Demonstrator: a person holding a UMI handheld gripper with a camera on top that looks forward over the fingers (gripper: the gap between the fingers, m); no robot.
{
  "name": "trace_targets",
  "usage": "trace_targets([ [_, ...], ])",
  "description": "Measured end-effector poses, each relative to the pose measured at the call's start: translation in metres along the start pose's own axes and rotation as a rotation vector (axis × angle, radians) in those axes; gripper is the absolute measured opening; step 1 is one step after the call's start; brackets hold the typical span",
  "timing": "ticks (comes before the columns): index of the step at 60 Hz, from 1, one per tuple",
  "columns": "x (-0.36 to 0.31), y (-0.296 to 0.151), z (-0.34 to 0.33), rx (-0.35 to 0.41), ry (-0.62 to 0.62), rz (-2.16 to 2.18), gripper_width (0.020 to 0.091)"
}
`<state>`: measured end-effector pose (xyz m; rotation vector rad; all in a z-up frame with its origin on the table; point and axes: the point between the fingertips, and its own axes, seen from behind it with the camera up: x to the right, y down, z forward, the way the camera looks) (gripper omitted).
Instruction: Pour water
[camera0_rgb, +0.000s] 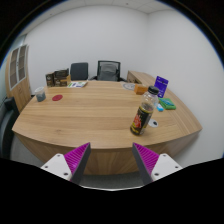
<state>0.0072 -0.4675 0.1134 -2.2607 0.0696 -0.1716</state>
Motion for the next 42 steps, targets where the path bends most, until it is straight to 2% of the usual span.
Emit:
trace_targets([
  [12, 0.093, -0.022, 0.075, 0.087, 0.006, 0.017, 0.0856],
  [29, 0.126, -0.072, 0.167, 0.196, -0.028, 0.038, 0.0844],
  [32, 0.129, -0.075, 0.179, 0.203, -0.026, 0.045, 0.079],
  [38, 0.13, -0.076, 0.193, 0.222, -0.035, 0.057, 0.058],
  [42, 0.129, -0.08, 0.194, 0.247, -0.046, 0.06, 0.055],
])
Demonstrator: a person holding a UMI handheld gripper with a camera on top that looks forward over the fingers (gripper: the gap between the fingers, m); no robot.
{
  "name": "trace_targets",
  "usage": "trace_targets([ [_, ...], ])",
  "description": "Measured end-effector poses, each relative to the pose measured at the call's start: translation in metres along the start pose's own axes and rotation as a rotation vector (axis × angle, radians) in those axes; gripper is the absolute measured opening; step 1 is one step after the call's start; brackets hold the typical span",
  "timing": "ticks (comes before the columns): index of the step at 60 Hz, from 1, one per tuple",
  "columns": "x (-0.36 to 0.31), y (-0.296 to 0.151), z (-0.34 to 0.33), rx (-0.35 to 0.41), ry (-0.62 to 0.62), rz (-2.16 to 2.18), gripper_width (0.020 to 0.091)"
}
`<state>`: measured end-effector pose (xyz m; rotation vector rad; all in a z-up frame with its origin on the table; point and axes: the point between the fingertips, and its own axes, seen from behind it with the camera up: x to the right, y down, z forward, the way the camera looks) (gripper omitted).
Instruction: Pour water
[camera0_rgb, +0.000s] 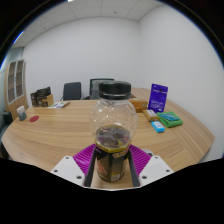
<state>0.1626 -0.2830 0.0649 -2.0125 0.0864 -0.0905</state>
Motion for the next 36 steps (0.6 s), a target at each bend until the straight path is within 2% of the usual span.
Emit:
trace_targets([
  [13, 0.001, -0.002, 0.003, 0.042, 0.008, -0.005, 0.0398],
  [24, 0.003, -0.007, 0.01, 0.042, 0.061, -0.027, 0.0396],
  [36, -0.022, -0.063, 0.011, 0.059, 0.163, -0.114, 0.0395],
])
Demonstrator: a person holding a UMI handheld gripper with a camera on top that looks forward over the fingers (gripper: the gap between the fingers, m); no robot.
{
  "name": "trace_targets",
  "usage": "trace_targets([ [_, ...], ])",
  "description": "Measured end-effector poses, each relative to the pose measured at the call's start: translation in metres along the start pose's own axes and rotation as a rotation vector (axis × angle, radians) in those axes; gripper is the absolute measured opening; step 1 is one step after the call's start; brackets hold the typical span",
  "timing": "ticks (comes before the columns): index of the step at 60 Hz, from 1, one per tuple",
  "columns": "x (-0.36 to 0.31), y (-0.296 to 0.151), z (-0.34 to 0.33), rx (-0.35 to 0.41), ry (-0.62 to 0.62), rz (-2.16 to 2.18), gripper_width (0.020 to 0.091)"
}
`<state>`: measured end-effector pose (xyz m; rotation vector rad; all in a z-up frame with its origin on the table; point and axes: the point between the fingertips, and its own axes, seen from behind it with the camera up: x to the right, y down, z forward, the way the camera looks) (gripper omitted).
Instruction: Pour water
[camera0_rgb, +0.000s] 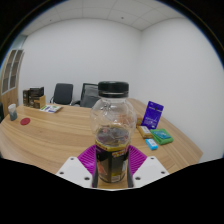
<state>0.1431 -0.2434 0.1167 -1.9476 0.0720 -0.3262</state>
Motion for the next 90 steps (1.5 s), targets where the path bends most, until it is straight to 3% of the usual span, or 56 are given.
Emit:
trace_targets([
  [16, -0.083, -0.155, 0.003, 0.085, 0.24, -0.398, 0.0395],
  [26, -0.192, -0.248, 0.009, 0.155, 0.324, -0.737, 0.0395],
  [34, -0.305, -0.29, 0.027, 0.223, 0.34, -1.025, 0.0396],
  [47, -0.477, -0.284, 0.053, 0.33, 0.324, -1.526, 0.0393],
  [59, -0.559, -0.249, 0.083, 0.335, 0.327, -1.913, 0.0393],
  [74, -0.567, -0.228, 0.094, 0.265, 0.26, -1.924, 0.0396],
  [90, -0.537, -0.257, 0.062, 0.209, 0.032, -1.249, 0.0398],
])
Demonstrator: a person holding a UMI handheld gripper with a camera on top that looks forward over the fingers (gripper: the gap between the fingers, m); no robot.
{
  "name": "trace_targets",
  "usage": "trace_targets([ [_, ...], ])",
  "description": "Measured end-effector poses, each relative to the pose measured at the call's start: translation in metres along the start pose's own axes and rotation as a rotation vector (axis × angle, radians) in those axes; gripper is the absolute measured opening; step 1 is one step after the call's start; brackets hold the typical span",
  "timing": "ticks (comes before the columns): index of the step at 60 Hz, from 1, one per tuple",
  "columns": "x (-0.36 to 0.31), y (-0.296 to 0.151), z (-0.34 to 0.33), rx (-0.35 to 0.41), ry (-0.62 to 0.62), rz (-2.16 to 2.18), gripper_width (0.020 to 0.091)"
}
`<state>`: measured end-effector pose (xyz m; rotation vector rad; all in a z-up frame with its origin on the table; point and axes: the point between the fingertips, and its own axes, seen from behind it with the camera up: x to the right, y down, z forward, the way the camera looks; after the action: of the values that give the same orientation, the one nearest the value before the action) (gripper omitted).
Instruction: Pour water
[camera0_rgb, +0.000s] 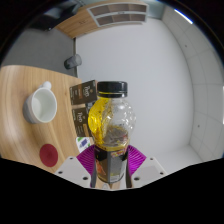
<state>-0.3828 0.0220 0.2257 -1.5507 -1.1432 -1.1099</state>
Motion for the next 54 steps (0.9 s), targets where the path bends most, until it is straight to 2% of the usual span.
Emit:
trace_targets([
  [10, 0.021, 0.011, -0.014, 0.041, -0.115, 0.572, 0.04],
  [18, 0.003, 0.023, -0.006, 0.062, -0.203, 0.951, 0.04],
  [25, -0.032, 0.035, 0.005, 0.061, -0.277, 1.106, 0.04],
  [36, -0.103, 0.042, 0.026, 0.015, -0.404, 1.286, 0.0399],
  [47, -0.152, 0.041, 0.031, -0.001, -0.456, 1.323, 0.0403],
  [52, -0.149, 0.04, 0.031, 0.03, -0.429, 1.333, 0.0408],
  [54, -0.147, 0.04, 0.031, 0.039, -0.424, 1.336, 0.0438],
])
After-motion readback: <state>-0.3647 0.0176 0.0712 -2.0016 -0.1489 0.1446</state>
